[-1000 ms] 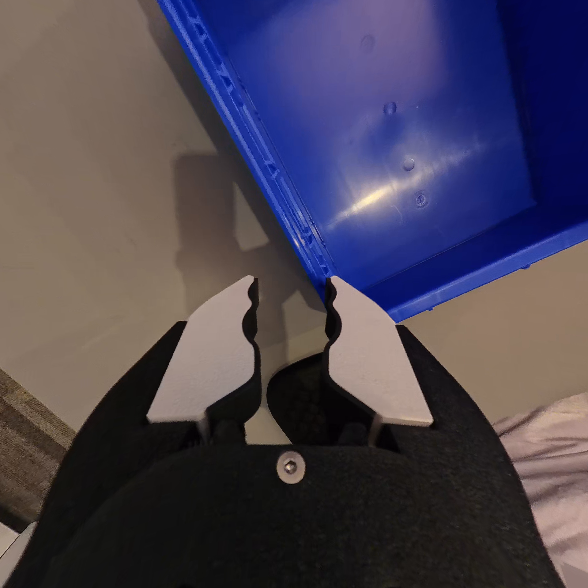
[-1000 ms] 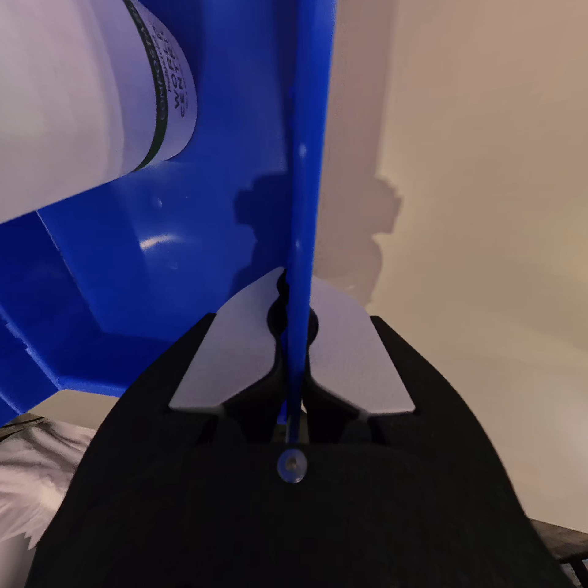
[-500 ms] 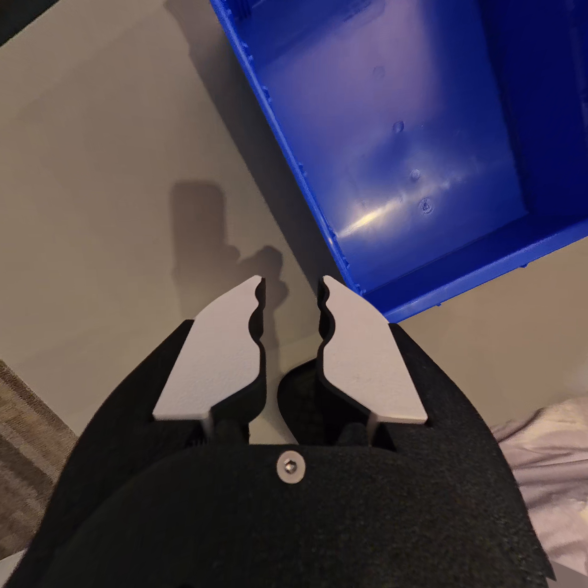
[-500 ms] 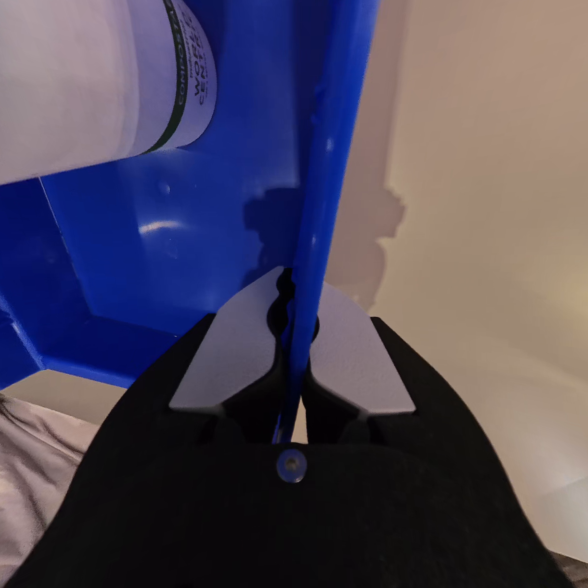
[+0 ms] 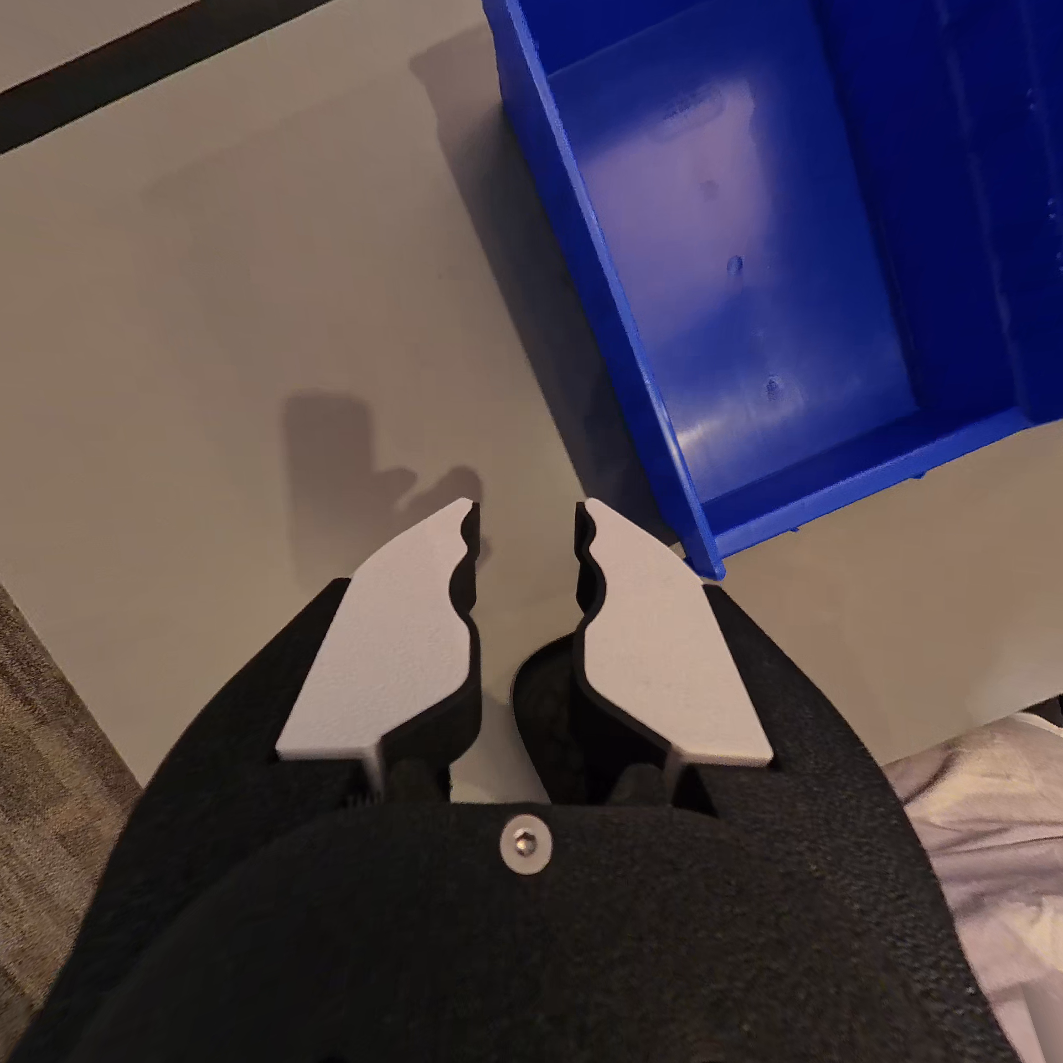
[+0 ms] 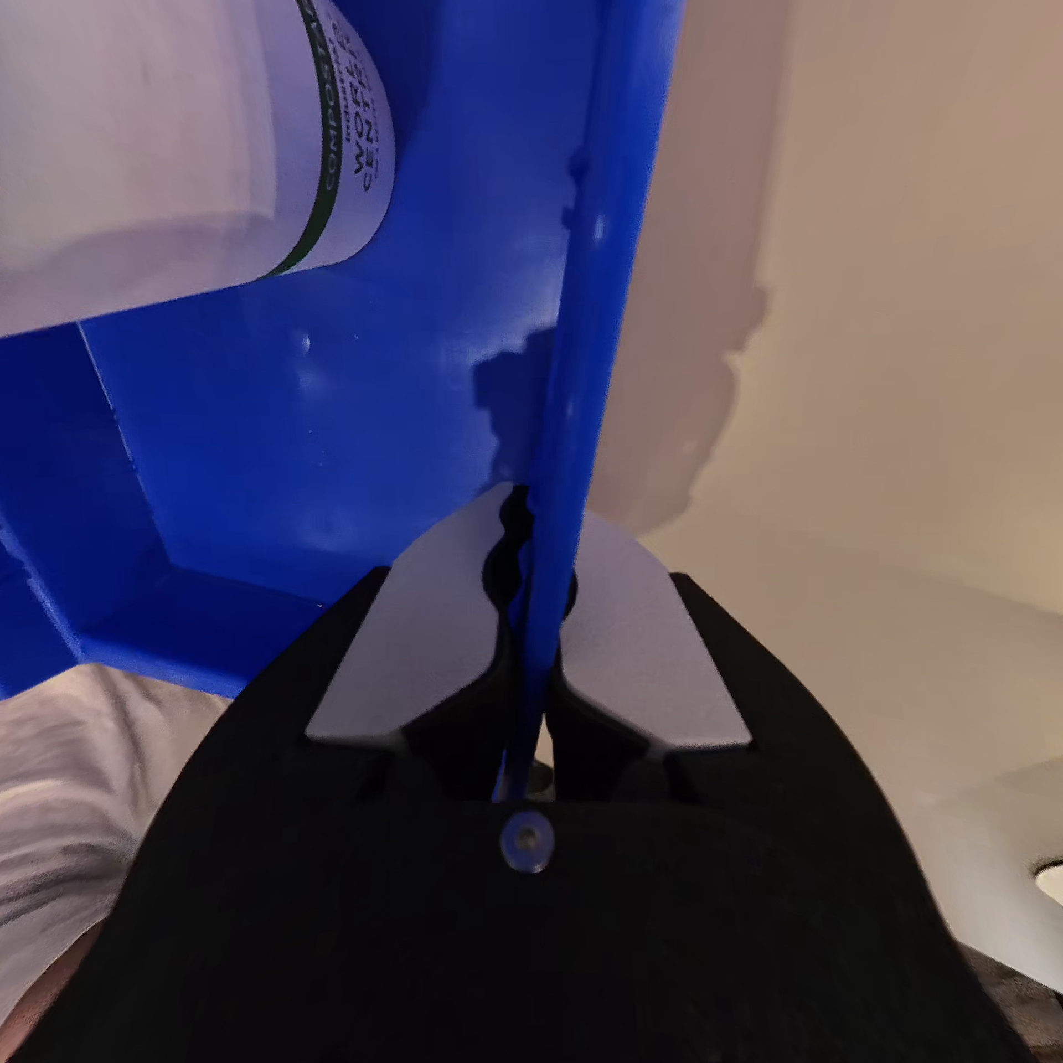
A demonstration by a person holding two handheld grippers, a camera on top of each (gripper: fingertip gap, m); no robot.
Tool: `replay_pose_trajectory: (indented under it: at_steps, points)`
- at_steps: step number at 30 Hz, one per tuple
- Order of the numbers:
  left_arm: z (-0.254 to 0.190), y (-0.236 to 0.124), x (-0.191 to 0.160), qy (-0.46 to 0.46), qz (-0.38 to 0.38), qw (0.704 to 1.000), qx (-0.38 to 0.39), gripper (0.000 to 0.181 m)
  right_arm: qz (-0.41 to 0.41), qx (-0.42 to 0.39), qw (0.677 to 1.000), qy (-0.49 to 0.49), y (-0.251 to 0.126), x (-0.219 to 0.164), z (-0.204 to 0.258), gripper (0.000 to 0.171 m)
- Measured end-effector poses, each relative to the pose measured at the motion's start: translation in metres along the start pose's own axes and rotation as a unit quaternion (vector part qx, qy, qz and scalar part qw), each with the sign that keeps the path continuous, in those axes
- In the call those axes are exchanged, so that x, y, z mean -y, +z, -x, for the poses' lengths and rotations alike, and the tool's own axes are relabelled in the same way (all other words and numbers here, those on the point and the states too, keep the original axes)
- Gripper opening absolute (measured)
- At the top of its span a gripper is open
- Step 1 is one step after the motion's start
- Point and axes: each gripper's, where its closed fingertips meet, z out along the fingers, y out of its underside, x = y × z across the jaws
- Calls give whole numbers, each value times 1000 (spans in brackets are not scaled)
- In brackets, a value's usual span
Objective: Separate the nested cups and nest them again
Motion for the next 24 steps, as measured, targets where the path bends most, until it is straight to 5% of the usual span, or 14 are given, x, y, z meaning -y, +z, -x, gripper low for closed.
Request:
replay_pose_trajectory:
  at_steps: [11, 24]
  points:
    - [47, -55, -46, -102, -64, 992, 33, 31, 29, -10, 993, -111, -73, 54, 127, 5]
    - [67, -97, -95, -147, -122, 980, 59, 37, 30, 47, 958, -280, -11, 204, 353, 5]
